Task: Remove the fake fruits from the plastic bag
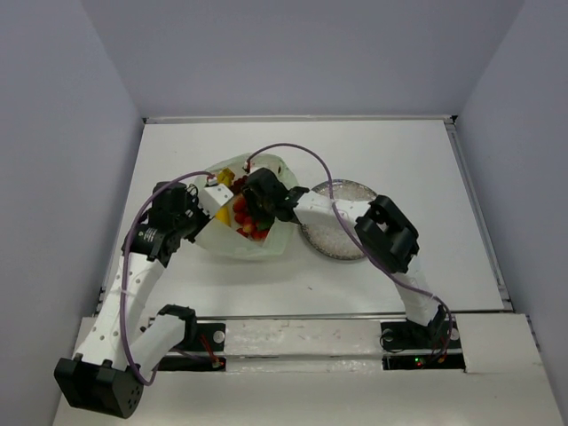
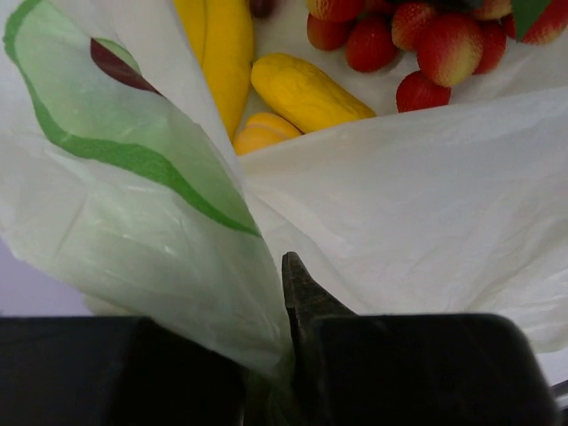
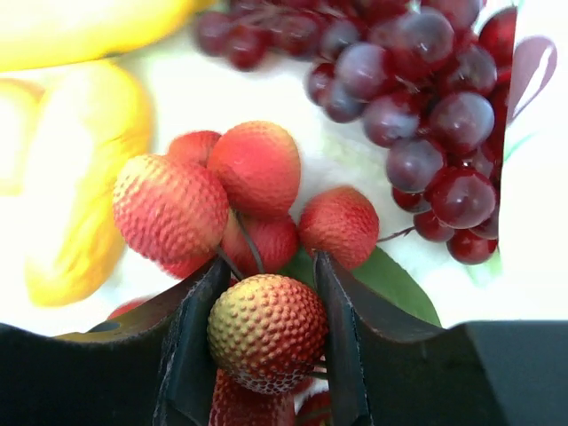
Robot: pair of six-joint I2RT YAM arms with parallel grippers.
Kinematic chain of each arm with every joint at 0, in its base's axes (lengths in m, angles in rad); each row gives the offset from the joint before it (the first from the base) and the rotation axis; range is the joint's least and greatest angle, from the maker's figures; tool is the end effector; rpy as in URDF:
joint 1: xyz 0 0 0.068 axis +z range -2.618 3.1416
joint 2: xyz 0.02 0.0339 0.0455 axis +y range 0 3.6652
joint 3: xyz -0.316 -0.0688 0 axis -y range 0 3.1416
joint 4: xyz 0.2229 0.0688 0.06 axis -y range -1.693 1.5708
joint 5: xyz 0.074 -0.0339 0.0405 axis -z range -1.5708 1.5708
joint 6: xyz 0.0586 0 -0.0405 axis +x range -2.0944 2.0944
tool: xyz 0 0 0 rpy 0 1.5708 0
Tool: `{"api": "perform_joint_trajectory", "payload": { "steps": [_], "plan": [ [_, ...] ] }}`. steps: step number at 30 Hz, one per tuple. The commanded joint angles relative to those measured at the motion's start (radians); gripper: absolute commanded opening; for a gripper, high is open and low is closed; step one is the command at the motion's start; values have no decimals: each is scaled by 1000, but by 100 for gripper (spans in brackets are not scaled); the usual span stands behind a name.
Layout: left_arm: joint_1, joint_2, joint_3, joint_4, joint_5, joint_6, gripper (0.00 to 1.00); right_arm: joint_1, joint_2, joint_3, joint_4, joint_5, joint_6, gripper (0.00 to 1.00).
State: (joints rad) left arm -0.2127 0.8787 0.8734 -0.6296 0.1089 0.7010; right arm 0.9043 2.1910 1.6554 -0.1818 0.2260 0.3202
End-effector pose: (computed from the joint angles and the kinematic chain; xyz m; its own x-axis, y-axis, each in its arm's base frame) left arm 0.1434 -0.0375 0.3372 -0.2525 0.7105 -0.6569 0.5996 0.6477 0.4700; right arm 0.3347 0.4043 0.2223 -0.5940 -0.2591 -0.7616 -0.5001 0.8605 0.0973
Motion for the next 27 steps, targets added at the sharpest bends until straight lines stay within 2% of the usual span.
{"api": "perform_joint_trajectory", "payload": {
  "steps": [1,5,10,14,18,20,27],
  "plan": [
    [-5,5,59,36,26,-41,24,18,-148,26,-2,-83,-89,1],
    [-5,22,75,76,15,-66,21,18,-288,-11,76,-164,-98,1],
    [-5,40,81,117,-34,-89,17,18,-385,-69,151,-195,-87,1],
    [-5,65,102,143,-63,-113,17,18,-431,-46,168,-218,-89,1],
    [-5,92,128,175,-95,-143,13,18,-471,0,171,-362,-86,1],
    [-5,101,139,186,-98,-152,13,18,-511,10,170,-376,-67,1],
    [-5,108,113,212,-141,-156,12,18,-726,-6,211,-234,-64,1]
  ]
}}
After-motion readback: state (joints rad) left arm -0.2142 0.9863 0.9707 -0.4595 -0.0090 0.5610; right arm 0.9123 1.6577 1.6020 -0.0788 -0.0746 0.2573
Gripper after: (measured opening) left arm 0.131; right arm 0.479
